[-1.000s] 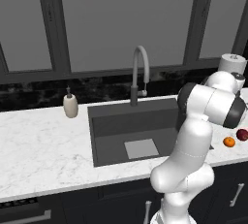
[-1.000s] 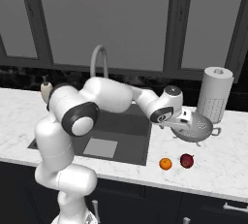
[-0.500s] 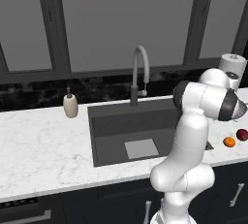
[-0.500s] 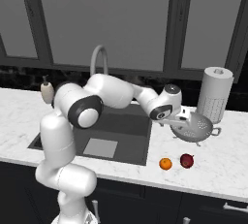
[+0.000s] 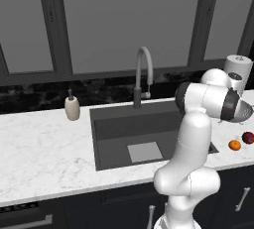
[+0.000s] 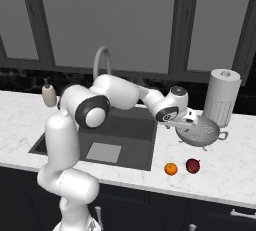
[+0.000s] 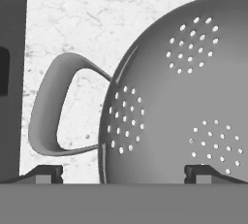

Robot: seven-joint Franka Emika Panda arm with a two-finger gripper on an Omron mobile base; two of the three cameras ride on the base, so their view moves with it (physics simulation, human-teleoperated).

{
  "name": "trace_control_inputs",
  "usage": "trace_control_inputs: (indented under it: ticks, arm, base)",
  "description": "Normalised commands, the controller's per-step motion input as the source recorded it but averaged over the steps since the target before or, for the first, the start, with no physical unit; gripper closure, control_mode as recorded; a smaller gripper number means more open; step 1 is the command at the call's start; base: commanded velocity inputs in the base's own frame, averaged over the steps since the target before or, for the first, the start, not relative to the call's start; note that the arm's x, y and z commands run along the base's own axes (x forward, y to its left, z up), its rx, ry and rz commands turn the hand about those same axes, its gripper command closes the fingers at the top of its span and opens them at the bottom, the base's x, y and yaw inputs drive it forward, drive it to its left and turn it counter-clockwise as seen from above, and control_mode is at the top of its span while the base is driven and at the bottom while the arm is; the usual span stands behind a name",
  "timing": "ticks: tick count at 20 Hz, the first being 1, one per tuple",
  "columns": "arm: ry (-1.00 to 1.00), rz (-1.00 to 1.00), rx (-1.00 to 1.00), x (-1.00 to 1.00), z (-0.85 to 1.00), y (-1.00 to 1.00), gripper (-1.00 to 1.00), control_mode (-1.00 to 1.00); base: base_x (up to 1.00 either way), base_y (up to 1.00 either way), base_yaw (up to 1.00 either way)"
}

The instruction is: Put the colander in the sink, put the tangerine, pear in the colander, and turn on the sink faucet and pour water over the colander.

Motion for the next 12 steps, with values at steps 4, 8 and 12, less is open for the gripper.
trace_control_inputs:
  ticks: [4,8,12]
  arm:
    - [0.0,0.0,0.0,0.01,-0.21,0.0,-1.0,-1.0]
    - [0.0,0.0,0.0,0.0,-0.27,0.0,-1.0,-1.0]
    - [0.0,0.0,0.0,0.0,-0.24,0.0,1.0,-1.0]
  base:
    - [0.0,0.0,0.0]
    - [0.0,0.0,0.0]
    - [0.0,0.0,0.0]
